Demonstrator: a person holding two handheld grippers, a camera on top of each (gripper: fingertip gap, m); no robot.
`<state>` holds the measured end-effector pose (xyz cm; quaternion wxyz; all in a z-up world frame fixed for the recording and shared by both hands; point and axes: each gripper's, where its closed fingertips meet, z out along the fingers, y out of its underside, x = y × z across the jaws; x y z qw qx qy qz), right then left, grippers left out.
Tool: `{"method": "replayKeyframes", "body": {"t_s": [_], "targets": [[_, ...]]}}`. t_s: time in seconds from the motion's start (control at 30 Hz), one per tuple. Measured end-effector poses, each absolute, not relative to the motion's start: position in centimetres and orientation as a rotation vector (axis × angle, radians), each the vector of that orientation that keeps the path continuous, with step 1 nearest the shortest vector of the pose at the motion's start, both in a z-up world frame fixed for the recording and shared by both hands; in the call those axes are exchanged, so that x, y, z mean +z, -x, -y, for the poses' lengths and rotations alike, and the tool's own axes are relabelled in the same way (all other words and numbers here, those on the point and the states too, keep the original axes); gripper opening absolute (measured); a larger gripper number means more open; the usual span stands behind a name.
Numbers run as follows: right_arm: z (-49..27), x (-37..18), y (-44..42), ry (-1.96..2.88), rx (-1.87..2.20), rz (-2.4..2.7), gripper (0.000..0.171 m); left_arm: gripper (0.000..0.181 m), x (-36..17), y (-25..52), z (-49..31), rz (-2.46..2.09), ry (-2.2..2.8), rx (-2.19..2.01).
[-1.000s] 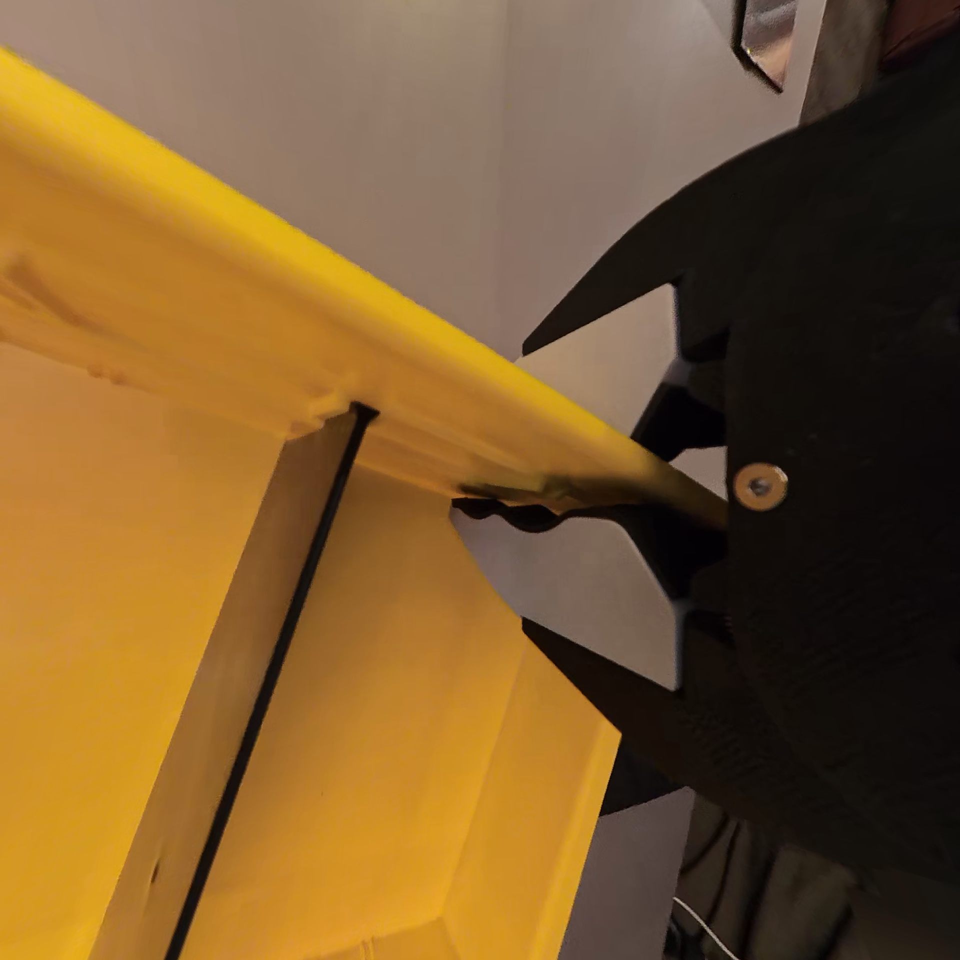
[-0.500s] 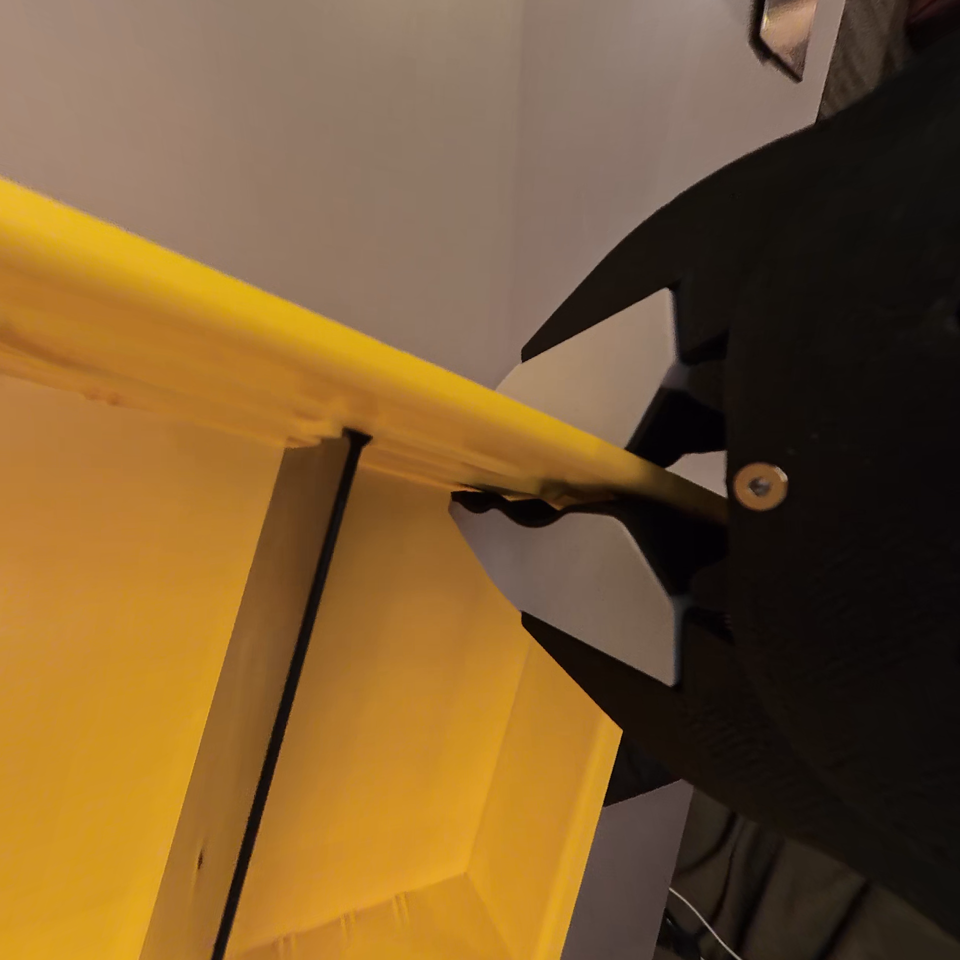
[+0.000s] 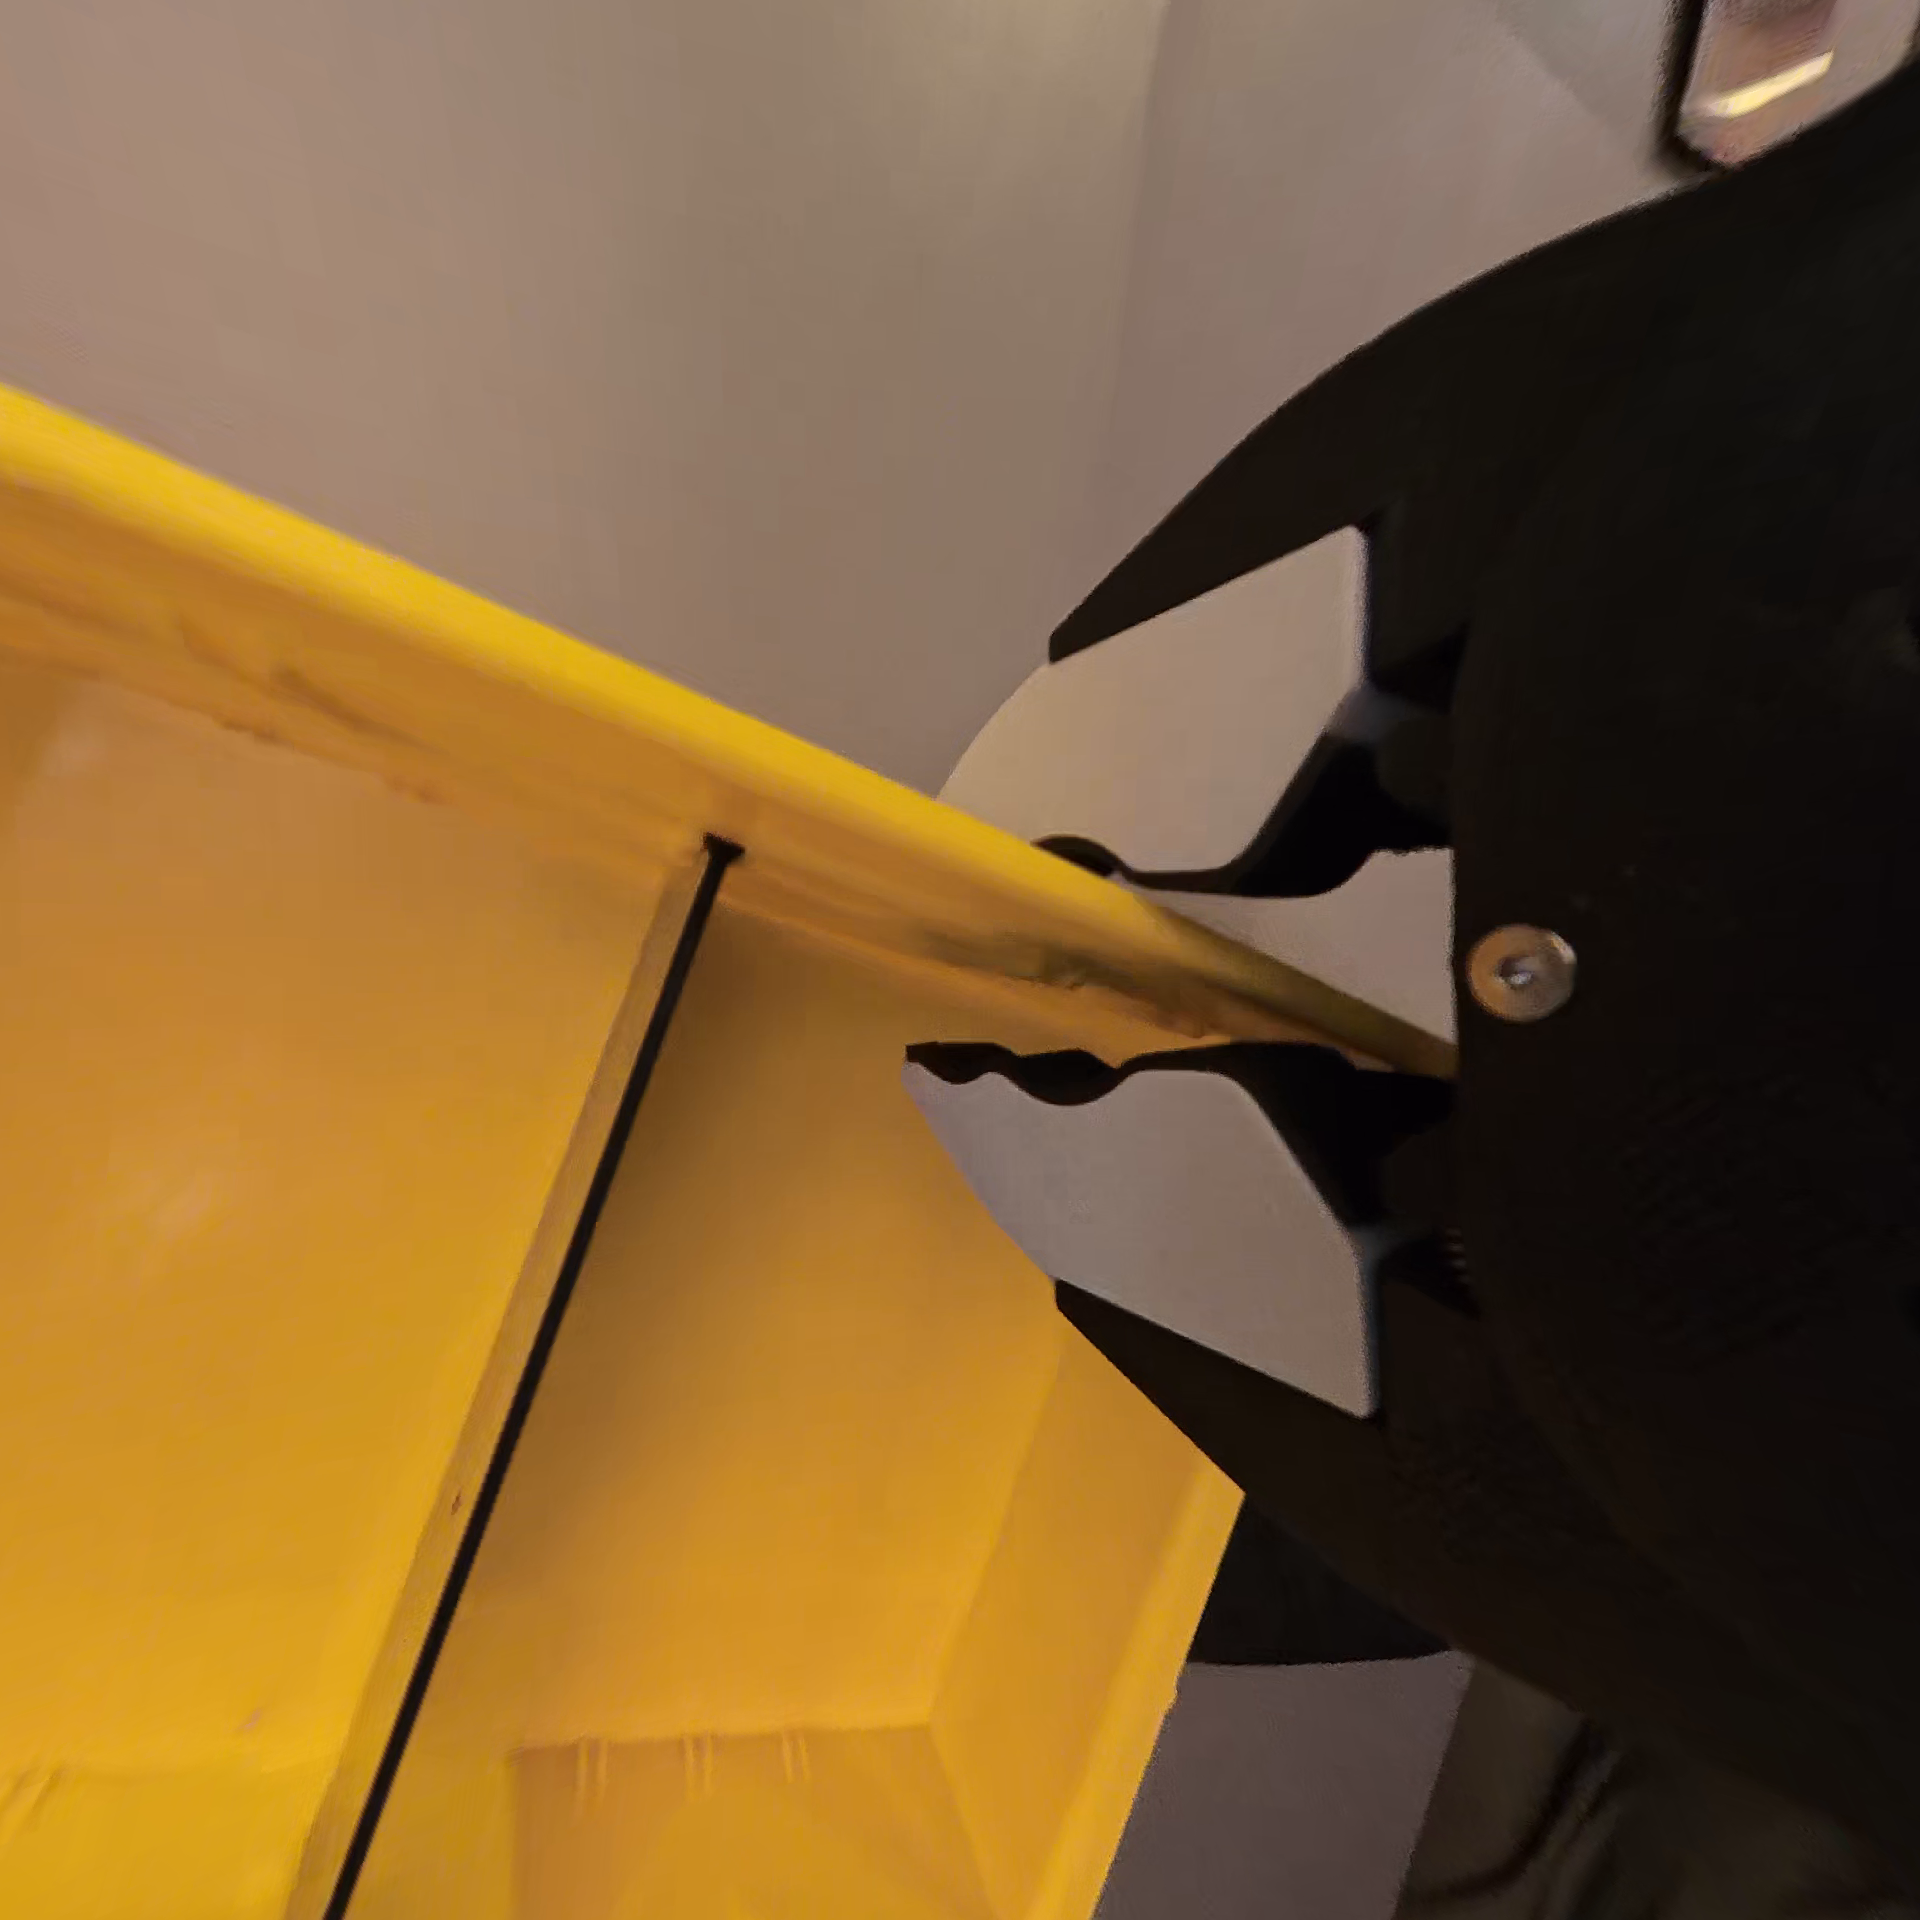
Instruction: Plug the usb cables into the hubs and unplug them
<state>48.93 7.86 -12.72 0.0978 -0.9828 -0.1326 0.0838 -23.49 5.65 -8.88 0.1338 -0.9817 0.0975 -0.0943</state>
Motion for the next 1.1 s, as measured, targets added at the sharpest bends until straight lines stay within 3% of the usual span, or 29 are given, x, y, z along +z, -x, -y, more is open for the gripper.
{"method": "replayKeyframes", "body": {"t_s": [0.13,0.27,0.4,0.5,0.73,0.9,1.0,1.07,1.1], "targets": [[-9.2,-8.1,-50.0,2.698,0.098,0.372,0.036,0.018,-6.3,24.4,-5.6,-0.302,2.719,-0.209],[-11.5,1.5,-48.4,2.239,-0.001,0.410,0.043,0.016,-0.3,25.3,-6.7,-0.324,2.441,-0.125],[-11.7,12.6,-42.1,1.683,0.154,0.467,0.050,0.023,7.5,21.6,-7.8,-0.439,2.018,-0.210],[-10.9,18.1,-37.6,1.412,0.258,0.530,0.053,0.028,9.0,17.0,-8.4,-0.673,1.853,-0.230],[-11.1,17.5,-31.8,1.321,0.503,0.598,0.054,0.000,-1.8,15.5,-11.9,-1.703,2.063,0.378],[-13.5,14.4,-32.1,1.458,0.559,0.584,0.054,0.000,-1.5,14.8,-16.1,-1.783,1.868,0.581],[-14.2,14.0,-33.1,1.483,0.541,0.556,0.053,0.021,0.7,13.8,-17.2,-1.678,1.752,0.523],[-14.4,13.7,-33.5,1.494,0.542,0.546,0.053,0.049,1.1,14.1,-18.2,-1.608,1.749,0.470],[-14.6,13.6,-33.6,1.497,0.542,0.543,0.053,0.052,0.7,14.7,-18.7,-1.610,1.768,0.476]]}}
